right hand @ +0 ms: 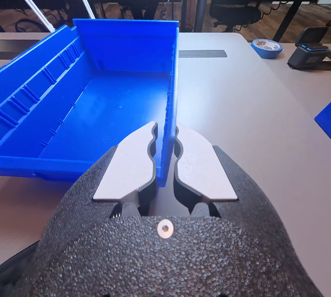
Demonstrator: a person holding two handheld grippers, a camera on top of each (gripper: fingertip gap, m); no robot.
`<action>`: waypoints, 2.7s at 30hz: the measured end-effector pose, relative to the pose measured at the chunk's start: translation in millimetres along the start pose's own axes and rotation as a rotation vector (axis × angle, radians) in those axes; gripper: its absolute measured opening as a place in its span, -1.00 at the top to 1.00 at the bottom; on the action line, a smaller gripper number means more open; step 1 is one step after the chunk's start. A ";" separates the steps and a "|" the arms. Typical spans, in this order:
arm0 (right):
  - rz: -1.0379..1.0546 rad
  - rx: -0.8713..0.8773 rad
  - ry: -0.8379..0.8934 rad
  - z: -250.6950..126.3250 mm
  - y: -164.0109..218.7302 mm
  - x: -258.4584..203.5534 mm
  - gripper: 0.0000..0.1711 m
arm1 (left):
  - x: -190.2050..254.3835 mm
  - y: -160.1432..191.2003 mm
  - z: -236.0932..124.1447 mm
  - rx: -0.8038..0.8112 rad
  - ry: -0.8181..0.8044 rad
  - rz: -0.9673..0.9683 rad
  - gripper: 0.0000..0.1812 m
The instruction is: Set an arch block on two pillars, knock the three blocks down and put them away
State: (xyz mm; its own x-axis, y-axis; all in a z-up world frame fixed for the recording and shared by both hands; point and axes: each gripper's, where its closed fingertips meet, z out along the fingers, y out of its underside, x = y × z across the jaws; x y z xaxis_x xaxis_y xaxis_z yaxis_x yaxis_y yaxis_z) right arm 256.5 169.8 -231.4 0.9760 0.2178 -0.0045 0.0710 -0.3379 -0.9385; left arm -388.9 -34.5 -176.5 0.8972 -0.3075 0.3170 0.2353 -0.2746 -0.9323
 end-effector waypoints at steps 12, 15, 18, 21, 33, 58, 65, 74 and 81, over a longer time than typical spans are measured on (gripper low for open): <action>0.001 -0.016 -0.018 2.6 7.8 -2.0 0.82 | -41.7 2.5 86.8 -0.224 -0.124 -0.009 0.38; -0.001 -0.009 -0.020 1.8 7.4 -2.0 0.82 | -48.2 -1.2 104.4 -0.245 -0.111 -0.002 0.49; 0.005 -0.003 -0.025 1.2 7.2 -2.2 0.83 | -52.2 -3.5 121.9 -0.272 -0.083 0.035 0.56; 0.004 0.000 -0.022 1.4 7.5 -1.9 0.84 | -53.0 -4.8 139.5 -0.303 -0.052 0.083 0.57; -0.021 -0.007 -0.011 4.5 12.7 1.0 0.86 | -54.7 -22.7 187.2 -0.157 -0.088 0.147 0.48; 0.061 -0.003 0.082 6.8 15.1 33.9 0.96 | 57.9 67.5 177.1 -0.700 -0.267 1.214 0.17; 0.066 0.000 0.079 5.3 15.4 33.5 0.96 | -6.2 56.7 113.3 -0.774 -0.416 1.042 0.18; 0.065 -0.008 0.086 5.6 15.6 32.1 0.96 | 16.1 66.3 144.1 -0.915 -0.335 1.224 0.22; 0.118 -0.011 0.106 5.0 15.2 39.8 0.97 | 1.7 93.9 179.7 -0.956 -0.325 1.375 0.64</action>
State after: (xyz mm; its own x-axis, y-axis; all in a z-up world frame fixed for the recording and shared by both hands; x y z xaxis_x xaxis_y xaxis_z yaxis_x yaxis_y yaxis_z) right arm 295.4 177.9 -247.5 0.9939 0.0783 -0.0772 -0.0434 -0.3653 -0.9299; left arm -298.0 102.9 -294.8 0.2943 -0.6157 -0.7310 -0.9025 -0.4307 -0.0005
